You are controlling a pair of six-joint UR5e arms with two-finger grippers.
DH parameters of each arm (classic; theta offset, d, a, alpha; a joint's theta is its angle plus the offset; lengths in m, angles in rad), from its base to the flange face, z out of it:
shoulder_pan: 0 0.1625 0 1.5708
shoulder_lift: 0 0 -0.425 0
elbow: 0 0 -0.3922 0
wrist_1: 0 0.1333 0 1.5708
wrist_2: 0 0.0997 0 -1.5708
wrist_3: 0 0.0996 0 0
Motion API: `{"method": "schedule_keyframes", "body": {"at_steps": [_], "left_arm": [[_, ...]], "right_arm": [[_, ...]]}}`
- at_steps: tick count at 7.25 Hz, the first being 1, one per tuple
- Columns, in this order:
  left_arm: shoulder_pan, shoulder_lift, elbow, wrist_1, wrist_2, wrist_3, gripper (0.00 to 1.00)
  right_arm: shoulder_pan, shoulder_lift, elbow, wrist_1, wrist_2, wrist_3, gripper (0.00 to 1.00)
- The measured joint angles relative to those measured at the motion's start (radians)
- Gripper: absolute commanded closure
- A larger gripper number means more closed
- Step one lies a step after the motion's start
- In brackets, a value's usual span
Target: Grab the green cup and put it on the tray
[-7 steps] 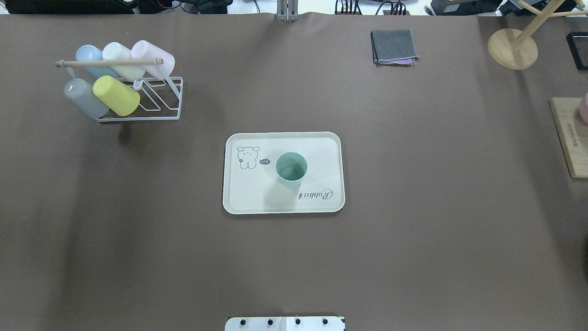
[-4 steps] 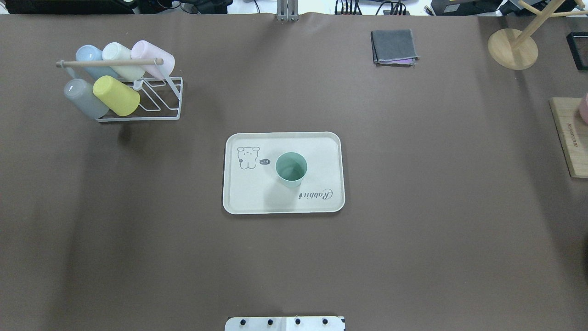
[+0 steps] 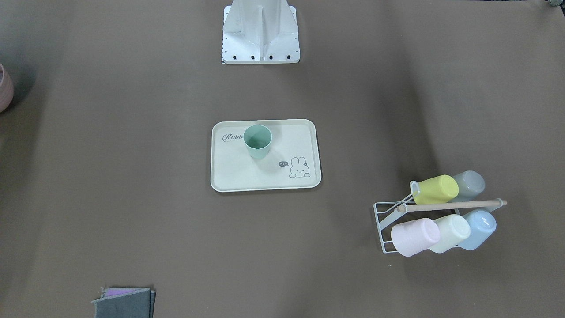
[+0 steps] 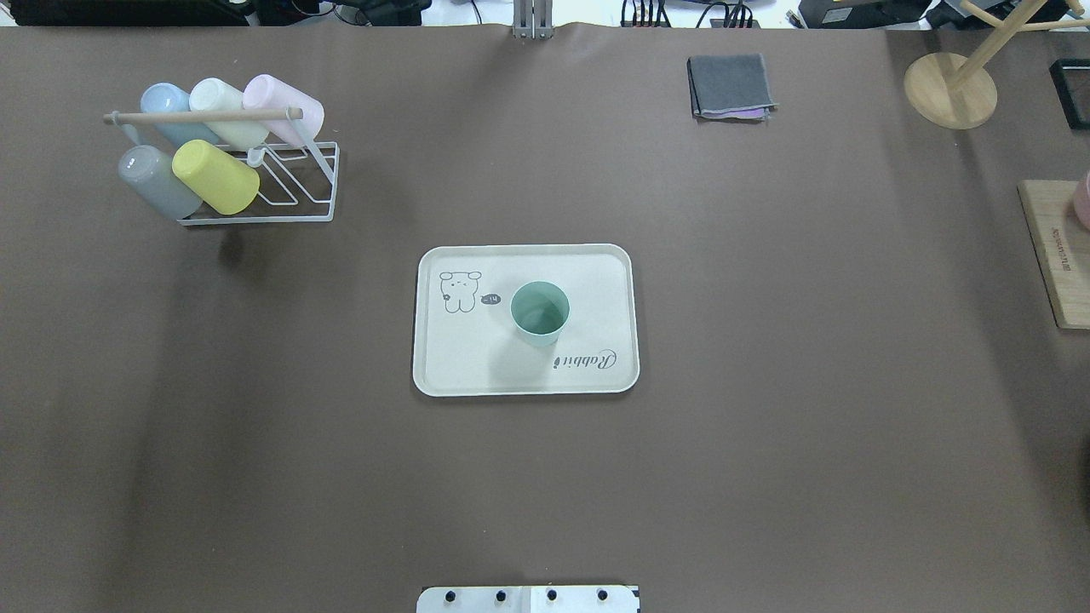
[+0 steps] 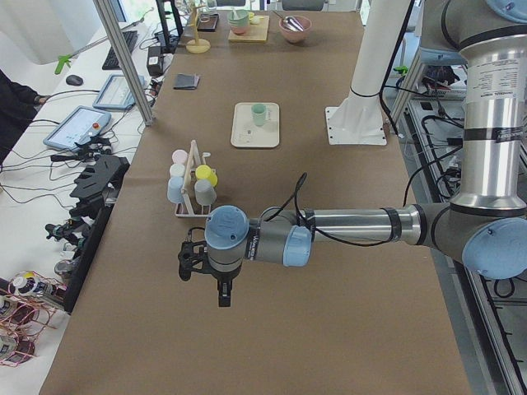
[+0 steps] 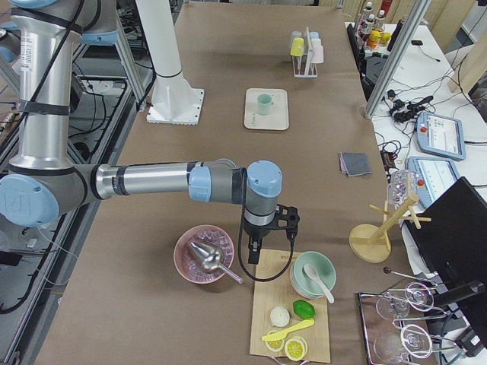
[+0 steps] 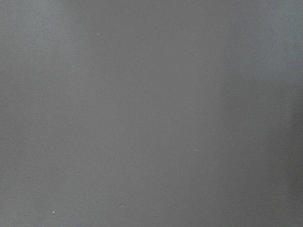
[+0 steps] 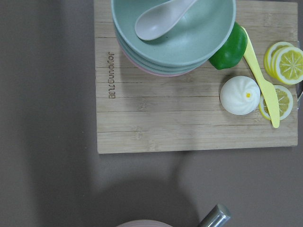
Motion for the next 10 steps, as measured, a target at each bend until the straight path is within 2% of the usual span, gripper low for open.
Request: {"method": "schedule_keyframes", "body": {"at_steps": [10], "left_arm": [[0.002, -0.002, 0.009, 0.003, 0.009, -0.001, 0.01]], "right_arm": [[-0.005, 0.0, -0.002, -0.001, -0.001, 0.006, 0.0]]}}
